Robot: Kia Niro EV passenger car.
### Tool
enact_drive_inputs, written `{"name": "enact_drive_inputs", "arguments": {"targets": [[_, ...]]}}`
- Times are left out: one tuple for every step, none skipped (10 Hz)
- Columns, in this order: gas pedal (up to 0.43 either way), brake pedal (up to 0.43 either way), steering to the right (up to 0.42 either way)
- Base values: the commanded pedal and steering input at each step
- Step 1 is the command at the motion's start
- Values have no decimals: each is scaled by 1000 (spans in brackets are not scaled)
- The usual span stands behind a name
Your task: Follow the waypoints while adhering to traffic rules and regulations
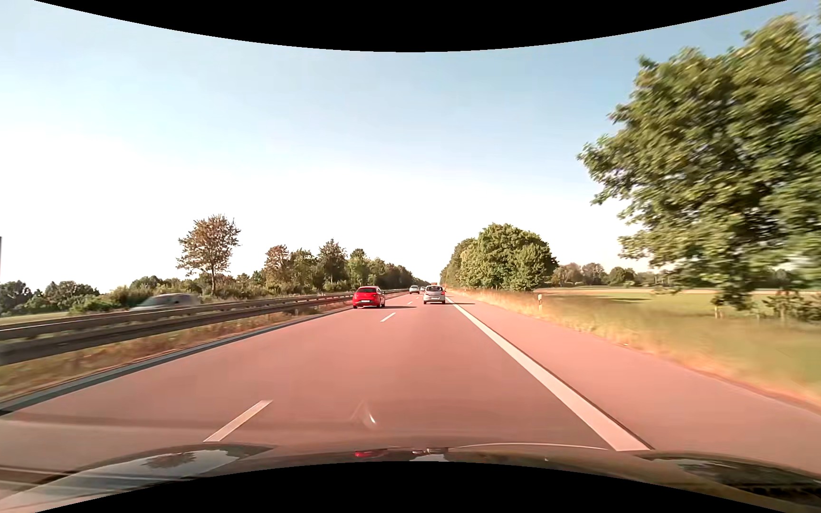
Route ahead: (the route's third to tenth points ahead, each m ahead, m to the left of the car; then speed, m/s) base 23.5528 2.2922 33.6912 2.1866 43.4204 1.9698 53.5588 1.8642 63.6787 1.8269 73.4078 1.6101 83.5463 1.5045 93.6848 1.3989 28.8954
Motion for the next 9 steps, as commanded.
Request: {"name": "enact_drive_inputs", "arguments": {"targets": [[0, 6, -3], [0, 6, -3], [0, 6, -2], [20, 6, -3], [59, 6, -3], [110, 6, -3], [150, 6, -3], [177, 6, -3], [189, 6, -6]]}}
